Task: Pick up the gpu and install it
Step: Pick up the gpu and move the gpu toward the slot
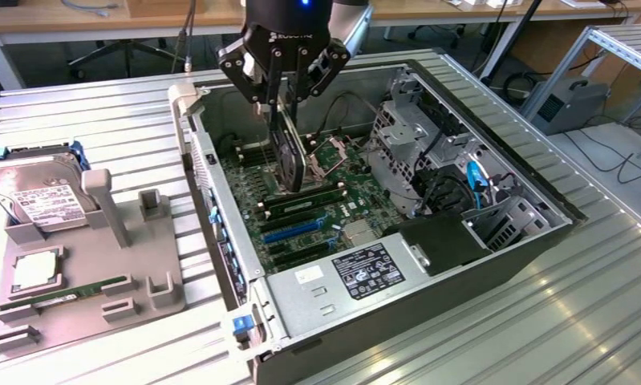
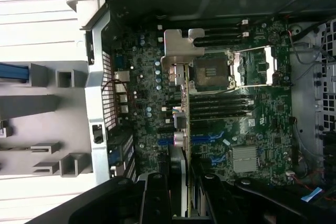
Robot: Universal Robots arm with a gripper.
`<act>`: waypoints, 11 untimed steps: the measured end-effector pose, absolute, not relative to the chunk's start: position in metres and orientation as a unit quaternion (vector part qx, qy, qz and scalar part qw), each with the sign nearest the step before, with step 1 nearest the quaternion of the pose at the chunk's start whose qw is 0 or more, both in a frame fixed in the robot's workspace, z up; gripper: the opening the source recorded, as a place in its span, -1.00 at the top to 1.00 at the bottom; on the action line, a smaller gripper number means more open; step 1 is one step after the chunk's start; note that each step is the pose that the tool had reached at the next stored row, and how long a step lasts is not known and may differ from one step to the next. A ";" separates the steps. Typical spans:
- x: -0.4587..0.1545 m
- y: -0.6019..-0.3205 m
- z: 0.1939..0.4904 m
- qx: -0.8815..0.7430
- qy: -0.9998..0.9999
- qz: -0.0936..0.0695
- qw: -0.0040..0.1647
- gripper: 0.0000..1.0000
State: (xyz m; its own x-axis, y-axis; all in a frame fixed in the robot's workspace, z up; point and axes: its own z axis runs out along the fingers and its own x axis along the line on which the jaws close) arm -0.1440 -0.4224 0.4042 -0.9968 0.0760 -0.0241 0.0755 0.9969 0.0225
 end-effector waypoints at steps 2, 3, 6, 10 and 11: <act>-0.142 -0.422 0.403 0.038 0.999 0.011 0.012 0.47; -0.142 -0.422 0.402 0.038 0.999 0.011 0.012 0.47; -0.138 -0.422 0.401 0.038 0.999 0.011 0.012 0.47; -0.131 -0.422 0.398 0.038 0.999 0.011 0.012 0.47; -0.129 -0.422 0.398 0.038 0.999 0.011 0.012 0.47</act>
